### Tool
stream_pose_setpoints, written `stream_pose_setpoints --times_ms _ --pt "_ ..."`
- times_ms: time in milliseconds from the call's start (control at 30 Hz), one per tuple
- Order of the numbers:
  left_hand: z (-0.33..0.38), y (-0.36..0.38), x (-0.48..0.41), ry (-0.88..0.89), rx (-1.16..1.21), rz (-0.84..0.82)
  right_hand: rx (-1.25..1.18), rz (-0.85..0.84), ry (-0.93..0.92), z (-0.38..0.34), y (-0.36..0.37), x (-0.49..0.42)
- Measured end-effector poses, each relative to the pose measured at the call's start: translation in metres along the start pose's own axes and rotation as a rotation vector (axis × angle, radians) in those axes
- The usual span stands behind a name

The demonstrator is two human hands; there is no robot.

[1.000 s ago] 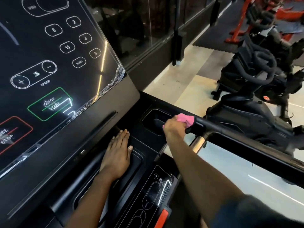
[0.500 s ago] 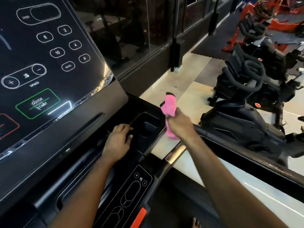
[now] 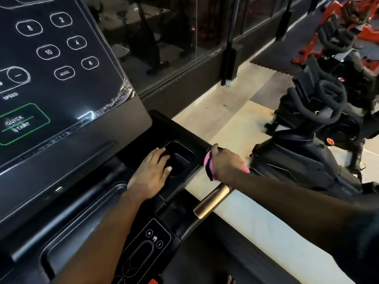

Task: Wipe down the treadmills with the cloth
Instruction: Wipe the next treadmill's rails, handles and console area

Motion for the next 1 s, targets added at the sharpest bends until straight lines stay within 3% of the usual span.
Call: stream_pose_setpoints --times_ms 67,167,367,500,567,767,1000 --pt "0.001 0.001 -0.001 -0.012 0.003 0.000 0.007 0.064 0.050 -0.009 0.008 -0.009" --pt "0.003 -0.001 0.001 -0.002 -0.002 0.004 0.075 0.153 -0.022 -0.007 0.009 -0.012" --pt "0.005 -0.002 0.003 -0.007 0.006 -0.032 0.033 0.076 -0.162 0.027 -0.017 -0.004" --pt "0.007 -0.002 0.001 -0.020 -0.002 -0.045 -0.364 -0.242 -0.070 0.059 0.009 -0.011" --pt "0.006 -0.002 0.001 -0.021 -0.005 -0.042 -0.460 -0.261 0.013 0.059 0.021 -0.017" --pt "0.008 -0.003 0.000 -0.056 -0.017 -0.006 -0.364 -0.326 0.118 0.015 -0.003 -0.054" --pt "0.003 -0.003 -0.001 -0.060 0.040 0.053 -0.405 -0.252 -0.047 -0.096 -0.020 -0.105"
Point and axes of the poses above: each hand's wrist, its own x-axis away from the middle knuckle, its own y-axis out of the palm, z = x × y, the point moved 2 cm from there along -x, towards the middle knuckle, and after that the axes turned 12 degrees about y, right-handed, at the moved point
